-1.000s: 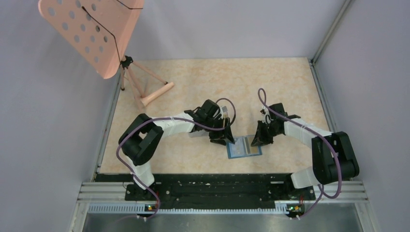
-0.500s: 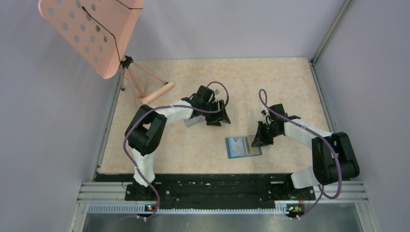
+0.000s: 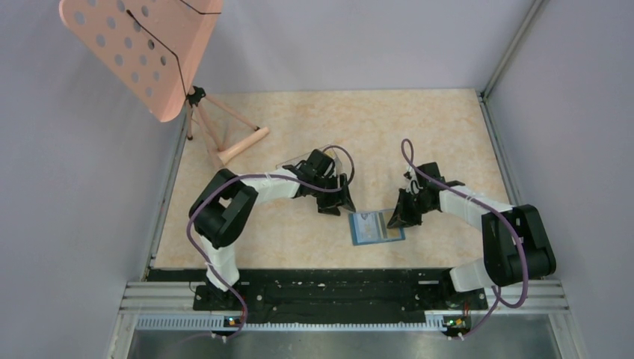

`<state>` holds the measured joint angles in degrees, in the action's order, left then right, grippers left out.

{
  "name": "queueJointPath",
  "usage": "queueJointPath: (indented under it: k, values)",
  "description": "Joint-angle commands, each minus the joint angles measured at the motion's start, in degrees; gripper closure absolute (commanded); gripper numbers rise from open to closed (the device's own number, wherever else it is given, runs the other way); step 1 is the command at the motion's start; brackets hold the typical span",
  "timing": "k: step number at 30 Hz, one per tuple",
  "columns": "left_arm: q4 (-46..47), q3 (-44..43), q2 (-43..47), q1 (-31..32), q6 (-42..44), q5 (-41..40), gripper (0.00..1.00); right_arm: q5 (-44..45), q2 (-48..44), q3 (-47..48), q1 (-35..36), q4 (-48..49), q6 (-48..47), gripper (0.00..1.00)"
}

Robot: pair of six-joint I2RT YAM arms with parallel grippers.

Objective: Put the credit cards into the card holder
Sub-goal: Close the card holder at the center of the board.

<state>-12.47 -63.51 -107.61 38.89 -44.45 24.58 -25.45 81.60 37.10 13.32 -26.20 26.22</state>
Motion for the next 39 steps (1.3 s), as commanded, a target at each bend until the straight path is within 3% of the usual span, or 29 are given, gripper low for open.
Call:
queueJointPath:
  k: [1, 8, 14, 25, 28, 34, 39]
  values:
    - [-3.48, 2.61, -2.82, 1.98, -0.82, -1.39, 0.34, 2.45, 0.91, -2.03, -0.05, 0.69, -0.19, 1.0]
    - [-0.14, 0.05, -5.34, 2.93, -2.03, 5.73, 0.35, 1.68, 1.19, -2.38, -0.08, 1.09, 0.02, 1.0]
    - [7.06, 0.58, -4.62, 3.11, -4.73, 12.31, 0.42, -0.17, 1.81, -2.46, -0.06, 2.11, 0.51, 1.0]
    - [9.58, -1.17, -3.62, 4.28, -4.82, 14.62, 0.48, -1.75, 2.75, -1.54, -0.08, 2.44, 0.08, 1.0]
    - [9.54, -2.07, -3.47, 4.8, -4.47, 14.73, 0.58, -2.2, 2.66, -1.04, -0.12, 2.37, -0.28, 1.0]
    - [-2.27, -6.0, -2.63, 5.05, 0.56, 8.21, 1.0, -0.76, 2.19, 1.2, -0.07, 0.26, -1.78, 1.0]
    - [-17.01, -10.41, -1.39, 5.0, 5.49, 1.59, 1.0, 2.49, 1.31, 3.05, 0.23, -2.04, -3.21, 1.0]
